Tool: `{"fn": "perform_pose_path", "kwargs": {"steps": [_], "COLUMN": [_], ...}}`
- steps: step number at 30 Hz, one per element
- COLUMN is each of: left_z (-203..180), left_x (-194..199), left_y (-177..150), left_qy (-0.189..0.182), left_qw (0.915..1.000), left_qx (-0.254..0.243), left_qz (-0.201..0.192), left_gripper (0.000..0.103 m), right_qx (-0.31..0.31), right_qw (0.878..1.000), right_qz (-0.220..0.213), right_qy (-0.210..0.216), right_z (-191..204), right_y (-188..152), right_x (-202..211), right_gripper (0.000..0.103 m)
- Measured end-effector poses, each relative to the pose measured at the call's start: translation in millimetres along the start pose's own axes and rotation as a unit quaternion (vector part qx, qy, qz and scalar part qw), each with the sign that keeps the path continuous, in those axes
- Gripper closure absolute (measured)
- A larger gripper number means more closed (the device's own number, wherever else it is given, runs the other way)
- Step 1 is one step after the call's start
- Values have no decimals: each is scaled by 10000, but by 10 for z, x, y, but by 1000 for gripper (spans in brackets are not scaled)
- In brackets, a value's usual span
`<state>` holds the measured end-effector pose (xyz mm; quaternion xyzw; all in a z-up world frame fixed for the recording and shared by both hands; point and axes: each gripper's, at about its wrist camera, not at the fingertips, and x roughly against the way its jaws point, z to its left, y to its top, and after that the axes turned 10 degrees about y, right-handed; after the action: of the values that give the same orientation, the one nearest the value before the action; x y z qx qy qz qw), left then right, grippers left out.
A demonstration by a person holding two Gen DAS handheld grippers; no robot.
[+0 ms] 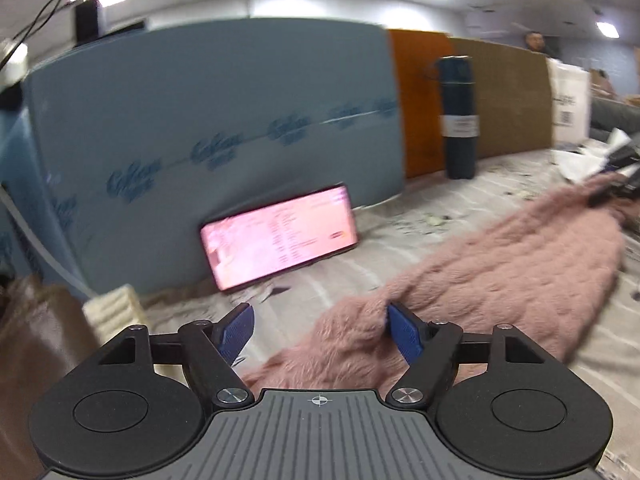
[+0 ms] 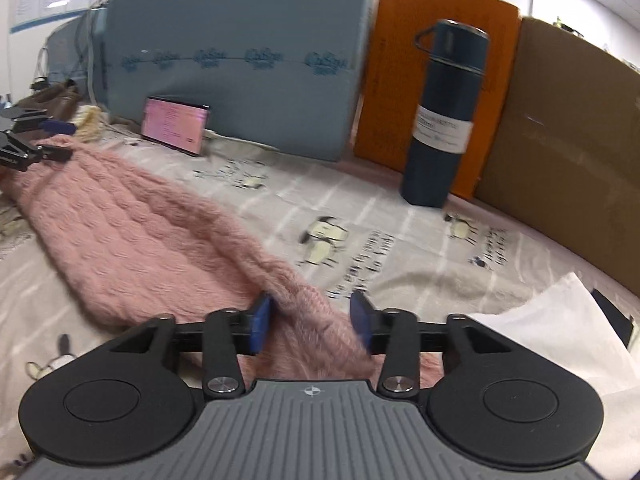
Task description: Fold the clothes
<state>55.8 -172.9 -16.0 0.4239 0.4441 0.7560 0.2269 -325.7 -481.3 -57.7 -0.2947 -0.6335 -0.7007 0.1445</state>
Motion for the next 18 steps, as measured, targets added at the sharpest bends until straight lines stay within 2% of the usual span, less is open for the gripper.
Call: {"fn": "perform_pose_path", "kwargs": {"steps": [2, 5, 8, 10, 11, 12, 14, 17, 18], "left_z": [39, 115, 94, 51, 34, 19, -10, -29, -32], "left_x": [-82, -161, -62, 66, 135, 206, 348, 537, 593], "left_y": [1, -5, 2, 26, 28, 24, 14, -87, -133], "left_qy": [97, 137, 223, 371, 438, 500, 626, 591, 589], "left_qw": [9998, 9988, 9989, 9984, 9978, 9971, 9954, 9935, 9926], "left_qx": [103, 379, 408, 383, 405, 450, 539, 825, 922], "left_qz": [146, 293, 67, -184, -274, -343, -481, -516, -523], "left_gripper": [14, 13, 13, 13, 13, 13, 13, 12, 12], "right_qx": [-122, -401, -914, -1325, -1484, -1509, -1462, -1175, -1043], "right_qw": [9998, 9981, 9903, 9801, 9750, 9734, 9729, 9796, 9817], "right_qz": [-1, -90, -576, -989, -1175, -1290, -1426, -1141, -955], "right_qy": [-137, -456, -870, -1095, -1161, -1141, -1081, -1168, -1272], "right_z": [-73, -198, -257, -222, -185, -118, 38, 254, 301], "right_y": [-37, -104, -216, -301, -344, -385, -447, -474, -469], "right_x": [52, 180, 429, 621, 707, 763, 832, 735, 667], "right_gripper": [56, 52, 47, 38, 30, 25, 25, 28, 42]}}
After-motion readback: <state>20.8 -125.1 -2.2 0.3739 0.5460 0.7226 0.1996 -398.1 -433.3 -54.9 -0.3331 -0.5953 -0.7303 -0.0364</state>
